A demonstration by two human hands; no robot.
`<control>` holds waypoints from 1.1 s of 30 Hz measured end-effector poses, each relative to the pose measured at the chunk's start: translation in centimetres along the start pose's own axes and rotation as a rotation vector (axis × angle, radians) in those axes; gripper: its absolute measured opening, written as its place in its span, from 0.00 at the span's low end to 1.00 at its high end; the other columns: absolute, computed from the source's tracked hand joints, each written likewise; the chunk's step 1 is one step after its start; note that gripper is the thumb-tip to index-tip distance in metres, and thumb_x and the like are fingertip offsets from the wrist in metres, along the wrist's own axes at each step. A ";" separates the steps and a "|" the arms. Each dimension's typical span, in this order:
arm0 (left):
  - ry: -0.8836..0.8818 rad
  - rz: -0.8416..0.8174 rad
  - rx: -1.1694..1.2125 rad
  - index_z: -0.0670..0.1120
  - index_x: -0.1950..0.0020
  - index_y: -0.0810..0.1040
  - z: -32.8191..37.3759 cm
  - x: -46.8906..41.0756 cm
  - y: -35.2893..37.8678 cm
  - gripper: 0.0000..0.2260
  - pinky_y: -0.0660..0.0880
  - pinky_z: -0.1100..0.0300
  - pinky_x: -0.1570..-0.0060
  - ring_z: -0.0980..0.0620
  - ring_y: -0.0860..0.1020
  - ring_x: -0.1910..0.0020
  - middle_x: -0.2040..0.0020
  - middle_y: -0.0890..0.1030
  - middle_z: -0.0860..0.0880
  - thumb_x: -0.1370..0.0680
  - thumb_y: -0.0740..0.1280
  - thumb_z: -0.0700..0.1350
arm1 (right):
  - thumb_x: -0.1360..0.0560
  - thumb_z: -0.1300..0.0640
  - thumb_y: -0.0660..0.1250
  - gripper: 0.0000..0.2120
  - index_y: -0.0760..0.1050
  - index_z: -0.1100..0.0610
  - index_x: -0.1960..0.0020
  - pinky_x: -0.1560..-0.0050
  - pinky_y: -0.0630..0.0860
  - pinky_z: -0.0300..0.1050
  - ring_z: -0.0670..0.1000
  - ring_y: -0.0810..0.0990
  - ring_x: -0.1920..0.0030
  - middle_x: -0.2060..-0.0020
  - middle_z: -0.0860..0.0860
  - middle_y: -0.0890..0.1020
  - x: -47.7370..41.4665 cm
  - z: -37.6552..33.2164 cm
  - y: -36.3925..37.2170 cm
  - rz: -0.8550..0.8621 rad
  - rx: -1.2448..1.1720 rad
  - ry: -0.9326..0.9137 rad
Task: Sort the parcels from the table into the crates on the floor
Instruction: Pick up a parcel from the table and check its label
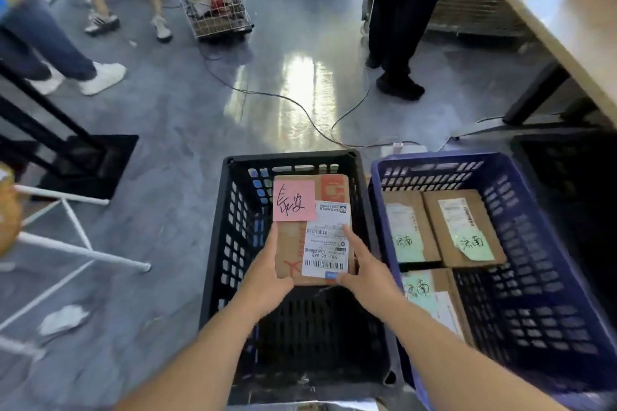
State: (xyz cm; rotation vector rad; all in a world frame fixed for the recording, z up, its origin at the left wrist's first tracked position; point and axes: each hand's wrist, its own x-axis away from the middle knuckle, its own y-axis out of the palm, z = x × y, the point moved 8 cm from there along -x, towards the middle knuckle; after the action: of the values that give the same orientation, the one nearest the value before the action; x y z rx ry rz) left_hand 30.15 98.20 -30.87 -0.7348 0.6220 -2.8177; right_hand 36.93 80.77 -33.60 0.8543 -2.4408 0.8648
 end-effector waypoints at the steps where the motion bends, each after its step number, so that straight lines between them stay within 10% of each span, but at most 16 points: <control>1: 0.013 0.005 0.005 0.84 0.39 0.46 -0.8 -1.0 -0.2 0.45 0.70 0.78 0.57 0.74 0.74 0.48 0.47 0.77 0.72 0.26 0.71 0.41 | 0.24 0.61 0.67 0.41 0.47 0.33 0.25 0.71 0.68 0.27 0.39 0.76 0.58 0.45 0.36 0.75 -1.4 0.4 1.0 -0.020 -0.017 -0.003; 15: -0.161 0.139 -0.119 0.62 0.23 0.44 -15.4 -13.3 0.0 0.37 0.68 0.64 0.46 0.63 0.71 0.48 0.32 0.67 0.53 0.21 0.58 0.33 | 0.24 0.65 0.66 0.41 0.49 0.37 0.24 0.65 0.67 0.19 0.29 0.72 0.57 0.52 0.25 0.68 -18.2 5.2 11.0 -0.129 -0.063 0.030; 22: -0.329 0.210 -0.500 0.45 0.21 0.48 -19.4 -15.5 -0.3 0.30 0.61 0.54 0.29 0.49 0.55 0.24 0.21 0.49 0.49 0.21 0.55 0.34 | 0.22 0.65 0.61 0.35 0.50 0.42 0.23 0.56 0.71 0.35 0.48 0.75 0.42 0.30 0.44 0.69 -22.1 5.9 14.5 -0.136 0.089 0.022; 30: -0.286 0.153 -0.534 0.47 0.21 0.48 -18.2 -12.9 -1.0 0.28 0.51 0.52 0.24 0.50 0.44 0.22 0.20 0.43 0.48 0.19 0.54 0.37 | 0.24 0.65 0.62 0.36 0.50 0.48 0.22 0.31 0.66 0.46 0.52 0.54 0.24 0.23 0.52 0.55 -20.3 4.0 14.2 -0.196 0.372 -0.019; 33: -0.222 0.128 -0.548 0.46 0.21 0.48 -14.7 -10.8 -1.5 0.28 0.48 0.53 0.24 0.48 0.46 0.22 0.20 0.46 0.47 0.19 0.55 0.40 | 0.24 0.61 0.62 0.28 0.61 0.51 0.25 0.35 0.68 0.47 0.53 0.61 0.27 0.26 0.53 0.60 -17.0 1.4 11.5 -0.129 0.527 -0.029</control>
State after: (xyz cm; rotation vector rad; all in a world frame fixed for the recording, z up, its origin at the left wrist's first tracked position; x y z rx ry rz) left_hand 32.09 107.51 -46.53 -1.0283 1.3635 -2.4090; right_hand 41.44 93.89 -48.74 1.1914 -2.1742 1.4838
